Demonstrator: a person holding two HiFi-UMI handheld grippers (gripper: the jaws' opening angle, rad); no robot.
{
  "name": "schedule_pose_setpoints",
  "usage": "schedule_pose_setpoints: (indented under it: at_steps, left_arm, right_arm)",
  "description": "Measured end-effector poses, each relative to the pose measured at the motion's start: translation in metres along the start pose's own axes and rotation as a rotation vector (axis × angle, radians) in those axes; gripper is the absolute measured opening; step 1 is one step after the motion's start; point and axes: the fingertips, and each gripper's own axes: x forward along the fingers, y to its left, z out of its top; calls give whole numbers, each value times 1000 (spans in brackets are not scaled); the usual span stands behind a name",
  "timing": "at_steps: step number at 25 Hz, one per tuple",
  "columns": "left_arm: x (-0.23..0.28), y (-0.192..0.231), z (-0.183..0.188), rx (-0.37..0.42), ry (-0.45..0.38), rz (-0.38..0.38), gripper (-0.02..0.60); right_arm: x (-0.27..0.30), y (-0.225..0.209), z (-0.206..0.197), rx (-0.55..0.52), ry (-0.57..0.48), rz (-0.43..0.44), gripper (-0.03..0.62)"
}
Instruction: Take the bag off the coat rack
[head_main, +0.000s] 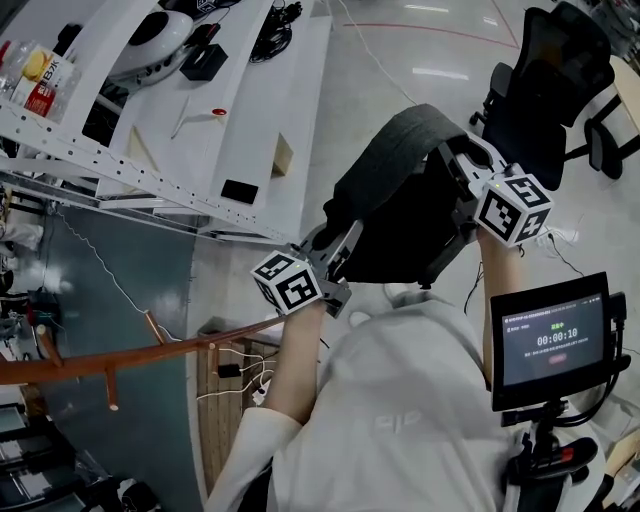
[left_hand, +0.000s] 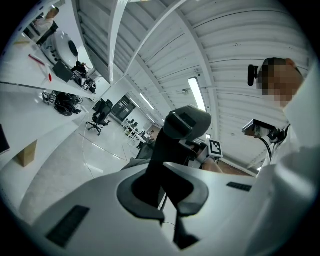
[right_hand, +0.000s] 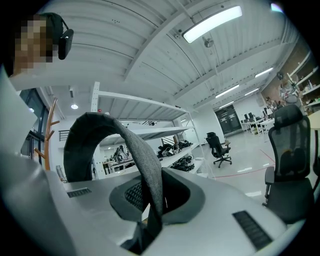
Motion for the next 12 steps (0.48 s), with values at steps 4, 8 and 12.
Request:
schedule_pose_setpoints:
  at_steps: [4,8,12]
  left_arm:
    - [-1,-1,1,2,-6,8,8]
    - [-5,3,3,-4,-12,11,8]
    - [-12,12,10,-3,-9,9,8]
  right_arm:
    - [0,1,0,4,0,11,40]
    - [6,6,0,1,4,16,40]
    - [18,14,-2,-3,8,16,40]
